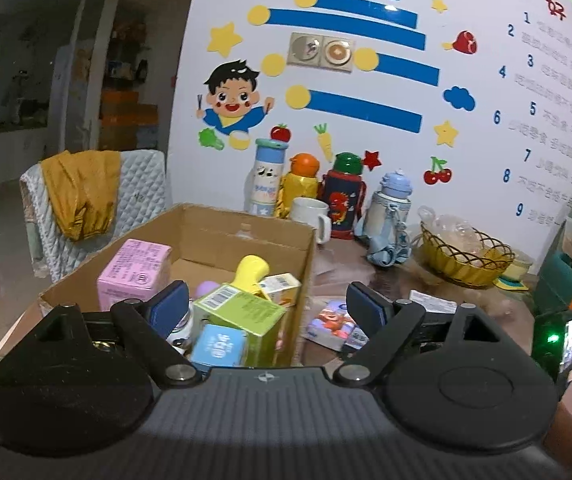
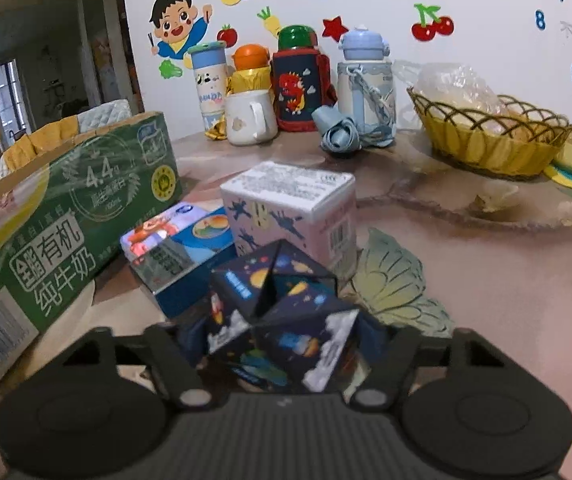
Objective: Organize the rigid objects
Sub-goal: 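Move both tools back toward the airplane-print box and space-print cube, then grasp the white airplane-print box with the left tool while the right grasps the space-print cube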
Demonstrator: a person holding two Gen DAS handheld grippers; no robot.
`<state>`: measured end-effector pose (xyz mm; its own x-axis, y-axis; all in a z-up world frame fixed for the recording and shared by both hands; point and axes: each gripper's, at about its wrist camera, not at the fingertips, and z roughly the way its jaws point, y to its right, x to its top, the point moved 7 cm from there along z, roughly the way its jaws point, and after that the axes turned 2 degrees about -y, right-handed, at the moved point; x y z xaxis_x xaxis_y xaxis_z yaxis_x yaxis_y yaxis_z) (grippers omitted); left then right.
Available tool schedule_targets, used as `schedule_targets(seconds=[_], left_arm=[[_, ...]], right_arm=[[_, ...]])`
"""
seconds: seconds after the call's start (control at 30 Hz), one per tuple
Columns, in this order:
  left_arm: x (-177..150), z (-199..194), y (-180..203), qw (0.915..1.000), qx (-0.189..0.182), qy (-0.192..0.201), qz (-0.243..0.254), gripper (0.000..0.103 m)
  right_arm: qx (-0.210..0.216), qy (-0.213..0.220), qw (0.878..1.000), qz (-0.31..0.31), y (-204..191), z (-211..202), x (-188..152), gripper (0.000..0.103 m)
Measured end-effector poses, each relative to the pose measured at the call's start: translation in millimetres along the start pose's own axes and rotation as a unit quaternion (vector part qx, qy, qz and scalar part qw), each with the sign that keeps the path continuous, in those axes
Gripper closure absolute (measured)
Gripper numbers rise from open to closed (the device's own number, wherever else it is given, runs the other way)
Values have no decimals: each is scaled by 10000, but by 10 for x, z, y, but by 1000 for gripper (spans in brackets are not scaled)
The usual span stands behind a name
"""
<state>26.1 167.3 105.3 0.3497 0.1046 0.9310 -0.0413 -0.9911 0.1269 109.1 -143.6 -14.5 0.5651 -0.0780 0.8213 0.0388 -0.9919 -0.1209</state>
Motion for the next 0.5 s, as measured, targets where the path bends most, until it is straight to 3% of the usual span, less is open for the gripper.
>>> schedule_targets(seconds=[0.27,0.5], left_arm=[[57,-183,432,9983,-294,326,374,0],[-168,61,941,9958,-614,56,679,0]], right_arm=[[19,75,10000,35,271,-113,-46,37],[-474,229,9985,154,711,-178,7,37]])
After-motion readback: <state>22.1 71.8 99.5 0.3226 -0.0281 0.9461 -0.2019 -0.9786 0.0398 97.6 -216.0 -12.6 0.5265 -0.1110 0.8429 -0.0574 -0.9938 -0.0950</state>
